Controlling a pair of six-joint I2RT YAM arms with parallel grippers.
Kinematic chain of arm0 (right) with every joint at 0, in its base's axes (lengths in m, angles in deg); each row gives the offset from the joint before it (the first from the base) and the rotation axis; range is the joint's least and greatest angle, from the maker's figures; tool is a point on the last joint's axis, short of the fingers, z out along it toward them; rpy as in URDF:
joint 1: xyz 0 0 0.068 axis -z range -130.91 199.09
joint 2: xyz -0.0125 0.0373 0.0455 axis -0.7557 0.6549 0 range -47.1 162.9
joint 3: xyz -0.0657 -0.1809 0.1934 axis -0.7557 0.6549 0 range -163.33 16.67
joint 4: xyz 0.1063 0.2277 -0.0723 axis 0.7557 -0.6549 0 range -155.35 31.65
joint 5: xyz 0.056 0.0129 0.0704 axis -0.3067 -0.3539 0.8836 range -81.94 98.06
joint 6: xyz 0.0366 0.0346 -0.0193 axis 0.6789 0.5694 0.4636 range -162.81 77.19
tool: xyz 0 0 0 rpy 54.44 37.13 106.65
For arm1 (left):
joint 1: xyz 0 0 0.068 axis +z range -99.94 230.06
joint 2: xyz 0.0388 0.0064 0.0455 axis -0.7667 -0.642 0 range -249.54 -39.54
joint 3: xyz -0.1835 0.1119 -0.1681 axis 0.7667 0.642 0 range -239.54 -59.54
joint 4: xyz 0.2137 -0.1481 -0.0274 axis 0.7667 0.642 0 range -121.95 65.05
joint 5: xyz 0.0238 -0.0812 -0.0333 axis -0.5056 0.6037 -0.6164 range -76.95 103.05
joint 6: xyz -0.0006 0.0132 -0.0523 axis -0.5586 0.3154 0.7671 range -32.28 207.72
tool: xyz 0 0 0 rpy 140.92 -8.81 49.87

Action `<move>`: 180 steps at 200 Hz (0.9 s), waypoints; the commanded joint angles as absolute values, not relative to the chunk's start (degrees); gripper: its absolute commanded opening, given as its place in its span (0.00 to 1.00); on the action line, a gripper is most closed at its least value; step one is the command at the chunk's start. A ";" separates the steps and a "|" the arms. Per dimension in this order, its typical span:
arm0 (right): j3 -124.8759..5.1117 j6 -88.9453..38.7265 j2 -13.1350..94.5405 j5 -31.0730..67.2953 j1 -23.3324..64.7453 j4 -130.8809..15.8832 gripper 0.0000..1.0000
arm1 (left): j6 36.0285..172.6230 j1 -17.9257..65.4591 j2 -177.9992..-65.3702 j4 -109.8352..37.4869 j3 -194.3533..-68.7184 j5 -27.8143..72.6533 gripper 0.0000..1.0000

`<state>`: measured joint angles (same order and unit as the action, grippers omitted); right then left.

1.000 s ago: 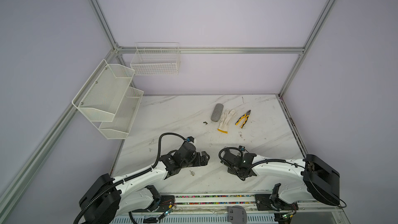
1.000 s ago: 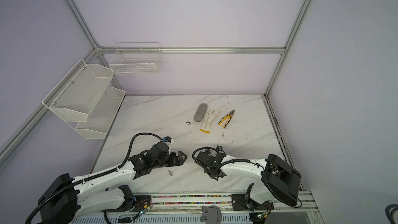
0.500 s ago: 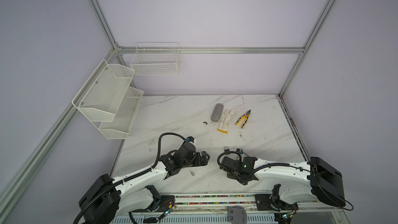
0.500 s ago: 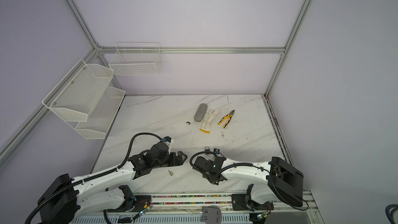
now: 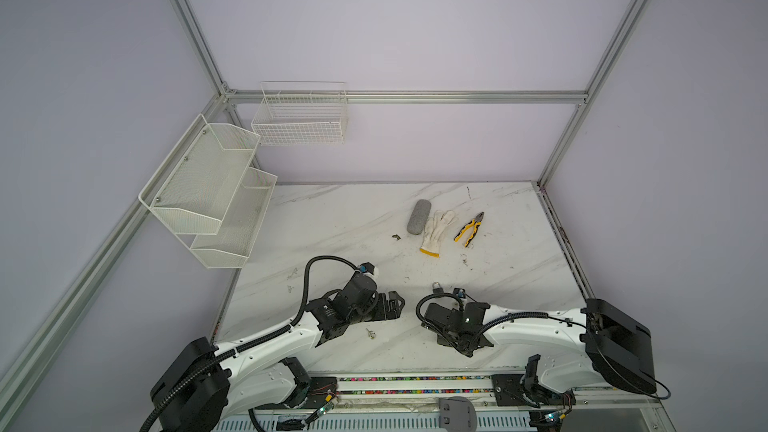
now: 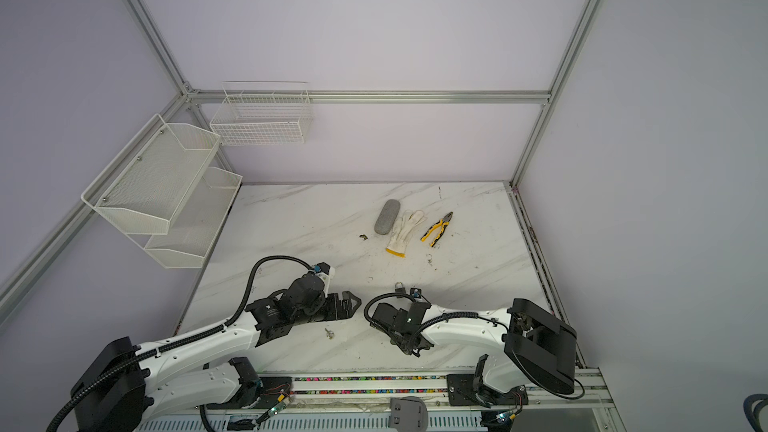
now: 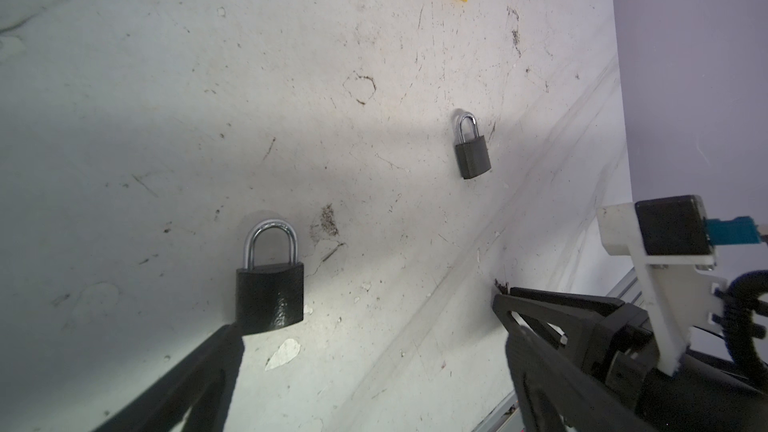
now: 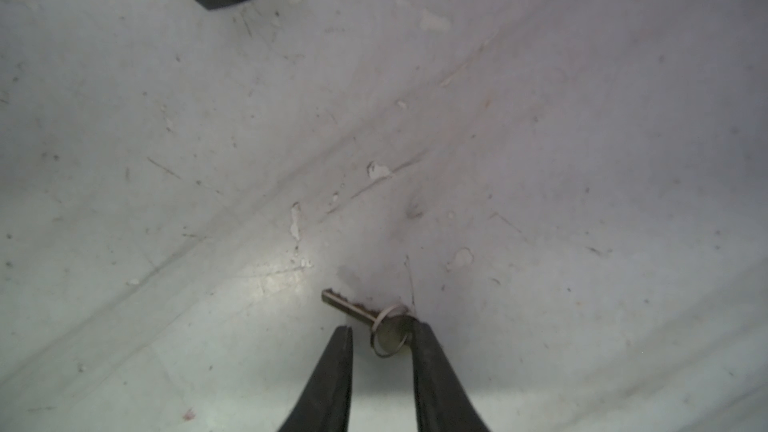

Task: Unlock with the key
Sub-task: 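Close the right gripper on the key ring and pick up the key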

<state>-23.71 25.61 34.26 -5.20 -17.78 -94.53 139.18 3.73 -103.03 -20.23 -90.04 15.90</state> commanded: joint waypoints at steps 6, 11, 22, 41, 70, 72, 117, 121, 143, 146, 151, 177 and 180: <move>-23.70 26.03 33.68 -7.48 -17.97 -95.98 0.28 | 139.00 3.39 -102.93 -20.63 -94.08 16.67 1.00; -23.56 26.00 33.44 -7.56 -17.82 -95.99 0.28 | 138.96 3.39 -102.97 -20.66 -94.08 16.61 1.00; -23.58 25.42 33.23 -7.54 -17.38 -95.84 0.28 | 138.87 3.38 -102.98 -20.66 -94.14 16.48 1.00; -24.75 24.73 33.74 -8.35 -17.17 -96.52 0.28 | 138.78 3.39 -103.05 -20.67 -94.25 16.48 1.00; -25.12 23.91 34.28 -8.67 -16.52 -96.84 0.28 | 138.73 3.42 -103.43 -20.67 -94.45 16.48 1.00; -25.11 23.79 34.29 -8.65 -16.42 -96.84 0.28 | 138.70 3.44 -103.44 -20.65 -94.48 16.48 1.00; -24.97 22.73 34.04 -8.87 -15.60 -97.72 0.28 | 138.70 3.39 -103.66 -20.64 -94.43 16.48 1.00; -24.91 22.61 34.17 -8.84 -15.60 -97.68 0.28 | 138.70 3.39 -103.62 -20.63 -94.35 16.39 1.00; -25.32 21.16 34.19 -8.56 -15.60 -96.75 0.30 | 138.70 3.43 -103.61 -20.70 -94.25 16.21 1.00; -25.43 21.09 34.20 -8.59 -15.60 -96.73 0.30 | 138.70 3.39 -103.59 -20.66 -94.25 16.21 1.00; -25.43 21.09 34.20 -8.58 -15.53 -96.63 0.30 | 138.70 3.39 -103.61 -20.69 -94.23 16.21 1.00; -23.95 21.23 34.07 -7.94 -15.08 -95.73 0.29 | 138.70 3.39 -103.70 -20.63 -94.25 16.35 1.00; -23.87 21.15 34.06 -7.88 -15.07 -95.64 0.29 | 138.70 3.39 -103.66 -20.65 -94.25 16.36 1.00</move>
